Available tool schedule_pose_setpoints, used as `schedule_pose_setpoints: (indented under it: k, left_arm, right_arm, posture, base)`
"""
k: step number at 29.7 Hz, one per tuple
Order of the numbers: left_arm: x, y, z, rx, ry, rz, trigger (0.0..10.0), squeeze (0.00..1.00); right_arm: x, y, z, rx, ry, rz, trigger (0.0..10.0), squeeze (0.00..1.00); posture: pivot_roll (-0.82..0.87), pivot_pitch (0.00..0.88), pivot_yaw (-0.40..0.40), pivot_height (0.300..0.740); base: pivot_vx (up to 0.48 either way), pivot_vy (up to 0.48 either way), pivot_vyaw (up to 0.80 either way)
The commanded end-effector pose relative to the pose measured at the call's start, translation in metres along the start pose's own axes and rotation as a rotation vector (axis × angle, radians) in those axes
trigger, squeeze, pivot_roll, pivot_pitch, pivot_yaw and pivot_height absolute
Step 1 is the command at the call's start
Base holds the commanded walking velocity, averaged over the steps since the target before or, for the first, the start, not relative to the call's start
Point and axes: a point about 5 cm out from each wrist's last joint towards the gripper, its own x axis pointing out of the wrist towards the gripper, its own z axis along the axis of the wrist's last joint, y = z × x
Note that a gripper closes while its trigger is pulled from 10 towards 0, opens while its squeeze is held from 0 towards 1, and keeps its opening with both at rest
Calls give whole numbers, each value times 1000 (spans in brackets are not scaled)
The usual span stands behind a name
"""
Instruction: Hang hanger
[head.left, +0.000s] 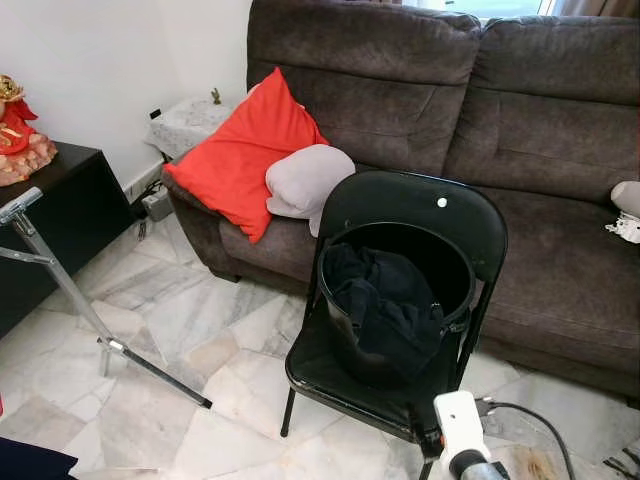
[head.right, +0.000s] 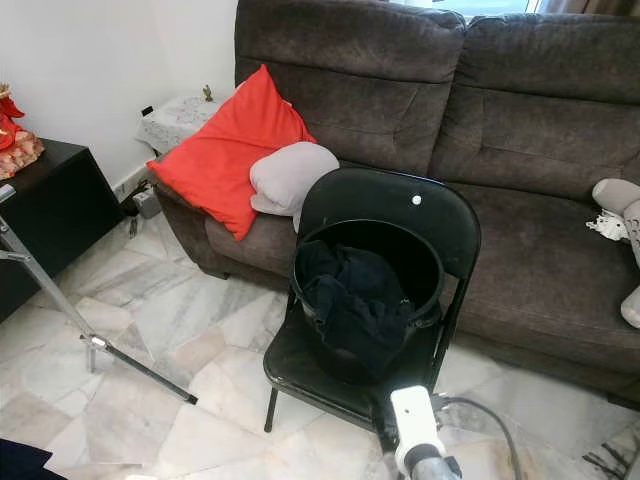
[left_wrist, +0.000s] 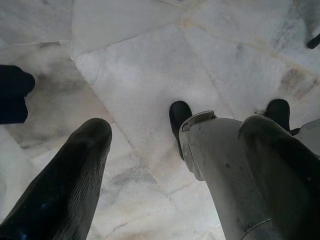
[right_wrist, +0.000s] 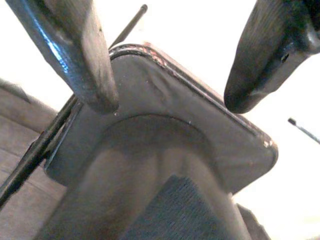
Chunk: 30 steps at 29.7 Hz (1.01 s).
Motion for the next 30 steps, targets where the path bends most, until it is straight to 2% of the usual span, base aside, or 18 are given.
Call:
schedule_pose_setpoints:
  k: [1,2,5,6,9,15,25,30]
  left_arm:
    - [-1,2,-5,9,29,7,10000,0]
    - [-1,2,-6,10,31,7,10000,0]
    - [-1,1,-7,12,34,7,10000,0]
    - [-1,1,-7,13,36,7,10000,0]
    - [-1,-1,-8,13,37,6,10000,0]
    - [4,-21,-4,16,35,-12,10000,0]
    - [2,-12,-4,16,38,0,10000,0]
    - [3,-13,-3,19,43,0,10000,0]
  right_arm:
    - [2,2,1,-48,15,32,10000,0]
    - [3,1,2,-86,15,30,10000,0]
    - [4,-4,3,-117,15,8,10000,0]
    - [6,-8,7,-163,7,-20,10000,0]
    - [8,-12,11,-202,-8,-47,10000,0]
    - [13,-11,26,-234,-71,-46,10000,0]
    - [19,-6,34,-288,-85,-27,10000,0]
    - [20,-11,37,-307,-93,-80,10000,0]
  posture:
    - [7,55,81,740]
    - [7,55,81,740]
    - [6,54,81,740]
    - [6,54,81,740]
    - [10,53,81,740]
    - [10,53,81,740]
    - [21,46,84,740]
    - [21,46,85,740]
  base:
    - [0,0,0]
    - [0,0,0]
    - [0,0,0]
    - [0,0,0]
    - [0,0,0]
    - [0,0,0]
    - [0,0,0]
    - [0,0,0]
